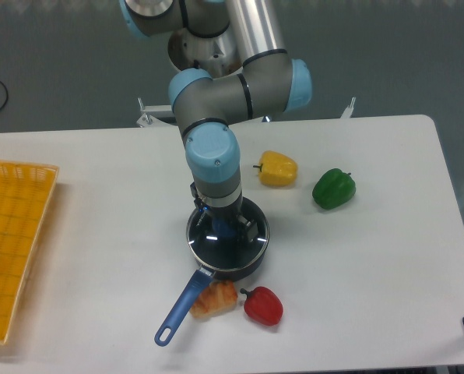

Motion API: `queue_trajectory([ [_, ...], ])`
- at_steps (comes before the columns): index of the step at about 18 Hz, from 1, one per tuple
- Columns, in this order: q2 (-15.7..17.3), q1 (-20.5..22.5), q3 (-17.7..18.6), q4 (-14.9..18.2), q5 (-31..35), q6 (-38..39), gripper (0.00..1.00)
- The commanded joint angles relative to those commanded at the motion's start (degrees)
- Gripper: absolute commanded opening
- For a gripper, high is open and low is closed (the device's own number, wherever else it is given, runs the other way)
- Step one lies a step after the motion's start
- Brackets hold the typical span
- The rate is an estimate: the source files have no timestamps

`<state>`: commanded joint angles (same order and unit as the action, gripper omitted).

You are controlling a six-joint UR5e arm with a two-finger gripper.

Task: Open the lid
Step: 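Close the gripper on the blue knob of the glass lid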

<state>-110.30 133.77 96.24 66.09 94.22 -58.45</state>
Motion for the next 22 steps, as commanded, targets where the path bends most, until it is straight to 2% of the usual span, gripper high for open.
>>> queue_trajectory([
  [2, 0.00, 0.00, -0.09, 0.00, 0.00, 0.00, 0.80],
  [4, 0.09, 0.00, -0.09, 0.00, 0.00, 0.00, 0.73],
  [15, 0.00, 0.00, -0.97, 0.26, -0.09, -0.18, 0.72],
  [20, 0.09, 0.18, -1.58, 0.26, 0.00, -0.26, 0.66],
  [22, 0.09, 0.18, -1.58, 0.26, -0.09, -0.26, 0.60],
])
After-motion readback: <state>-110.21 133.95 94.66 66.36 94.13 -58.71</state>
